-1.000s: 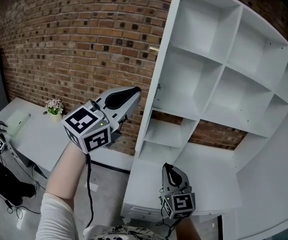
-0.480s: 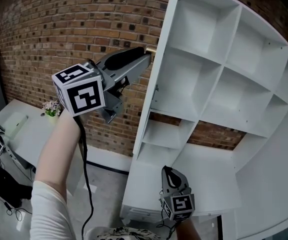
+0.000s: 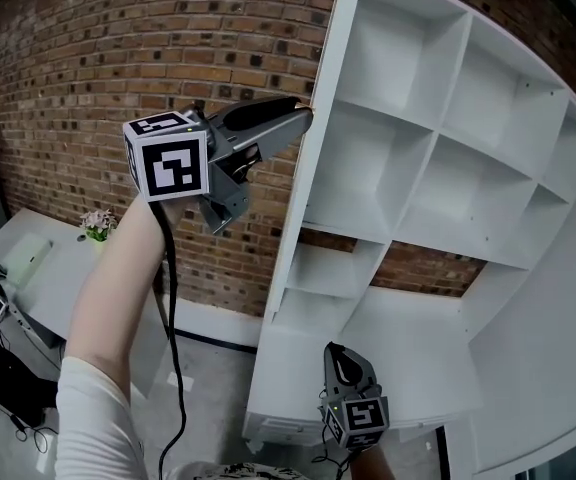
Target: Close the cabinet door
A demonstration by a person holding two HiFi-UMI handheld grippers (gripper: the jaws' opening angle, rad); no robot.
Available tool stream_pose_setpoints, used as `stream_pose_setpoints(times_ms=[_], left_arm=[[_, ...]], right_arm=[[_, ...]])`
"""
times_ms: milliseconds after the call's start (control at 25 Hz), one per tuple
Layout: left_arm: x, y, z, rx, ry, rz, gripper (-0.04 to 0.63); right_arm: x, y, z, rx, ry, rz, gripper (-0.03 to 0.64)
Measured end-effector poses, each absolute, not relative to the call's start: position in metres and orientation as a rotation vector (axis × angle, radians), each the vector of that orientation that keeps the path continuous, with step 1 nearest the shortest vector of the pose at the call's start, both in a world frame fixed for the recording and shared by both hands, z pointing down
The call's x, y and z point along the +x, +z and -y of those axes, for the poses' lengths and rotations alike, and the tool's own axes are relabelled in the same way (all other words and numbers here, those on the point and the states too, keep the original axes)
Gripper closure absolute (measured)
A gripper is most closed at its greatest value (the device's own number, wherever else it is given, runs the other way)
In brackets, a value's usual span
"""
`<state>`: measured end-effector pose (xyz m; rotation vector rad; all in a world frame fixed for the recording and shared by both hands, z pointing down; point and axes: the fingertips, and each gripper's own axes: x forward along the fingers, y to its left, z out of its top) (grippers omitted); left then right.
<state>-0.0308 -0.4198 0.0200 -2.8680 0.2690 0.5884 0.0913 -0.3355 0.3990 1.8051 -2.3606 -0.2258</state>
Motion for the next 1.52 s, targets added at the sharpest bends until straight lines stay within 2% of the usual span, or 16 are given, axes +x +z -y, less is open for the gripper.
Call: stream_pose_setpoints(times_ms=[80, 560, 1240, 1520], left_arm=[[-0.025, 0.020, 0.415, -2.876, 0.566, -0.225, 0.485], [0.006, 0.018, 0.406, -2.862, 0.505, -0.193, 0.492], [0.082, 0.018, 0.392, -2.567, 0.439, -0.294, 0.499], [0.131, 0.017, 0.399, -2.450, 0.367, -0.489, 0.502]], right_arm=[[0.091, 0.401, 0.331, 1.828, -0.213, 2.352, 0.611], [0.101, 0.414, 0.317, 1.936, -0.139, 2.299, 0.611], [0.215, 0.376, 0.367, 1.894, -0.269, 2.370, 0.612], [0.243, 0.376, 0.383, 1.825, -0.262, 2.409, 0.611]])
